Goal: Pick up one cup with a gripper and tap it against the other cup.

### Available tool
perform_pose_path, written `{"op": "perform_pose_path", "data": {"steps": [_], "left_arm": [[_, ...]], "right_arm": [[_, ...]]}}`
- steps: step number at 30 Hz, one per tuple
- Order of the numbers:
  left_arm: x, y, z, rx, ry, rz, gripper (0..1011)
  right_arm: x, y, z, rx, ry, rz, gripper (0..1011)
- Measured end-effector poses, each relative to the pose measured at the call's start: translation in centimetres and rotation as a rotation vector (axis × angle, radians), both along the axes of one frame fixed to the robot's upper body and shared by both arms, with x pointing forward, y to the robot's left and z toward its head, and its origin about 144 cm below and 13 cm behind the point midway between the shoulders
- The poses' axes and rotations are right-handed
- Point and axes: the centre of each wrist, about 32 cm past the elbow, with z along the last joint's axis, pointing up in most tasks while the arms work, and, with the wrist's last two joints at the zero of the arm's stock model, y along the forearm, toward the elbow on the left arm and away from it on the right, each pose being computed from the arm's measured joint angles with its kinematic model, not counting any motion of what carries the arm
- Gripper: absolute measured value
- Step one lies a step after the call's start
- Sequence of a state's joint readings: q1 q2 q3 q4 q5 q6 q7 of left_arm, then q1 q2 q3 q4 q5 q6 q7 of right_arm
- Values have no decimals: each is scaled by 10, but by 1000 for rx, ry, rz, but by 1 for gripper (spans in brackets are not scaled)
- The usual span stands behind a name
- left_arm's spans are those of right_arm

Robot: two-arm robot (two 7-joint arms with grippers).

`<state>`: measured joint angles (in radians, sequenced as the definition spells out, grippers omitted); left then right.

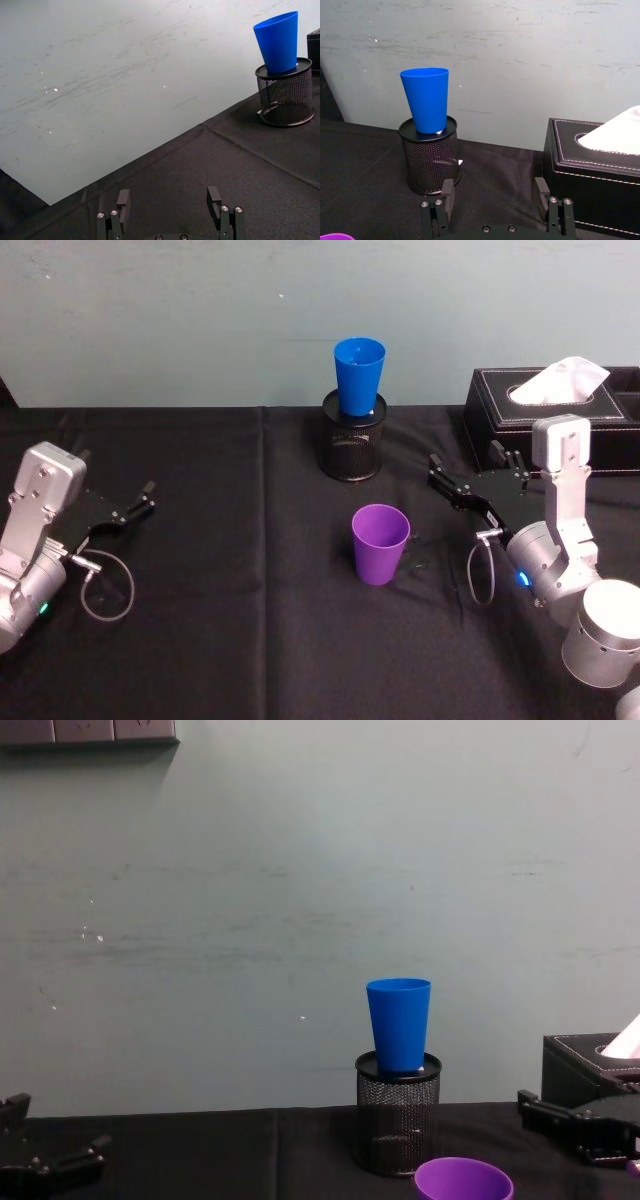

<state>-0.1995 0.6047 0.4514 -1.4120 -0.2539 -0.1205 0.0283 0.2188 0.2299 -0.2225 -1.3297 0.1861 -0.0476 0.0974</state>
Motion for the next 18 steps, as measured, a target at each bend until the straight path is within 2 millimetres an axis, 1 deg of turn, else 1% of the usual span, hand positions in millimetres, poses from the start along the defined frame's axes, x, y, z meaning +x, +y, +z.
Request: {"op": "perform_pose_path", "data": {"steps": [18], "left_arm": [[0, 0, 0, 0, 0, 0, 1000]], "right_arm": [[0, 0, 0, 0, 0, -1, 1003]]}}
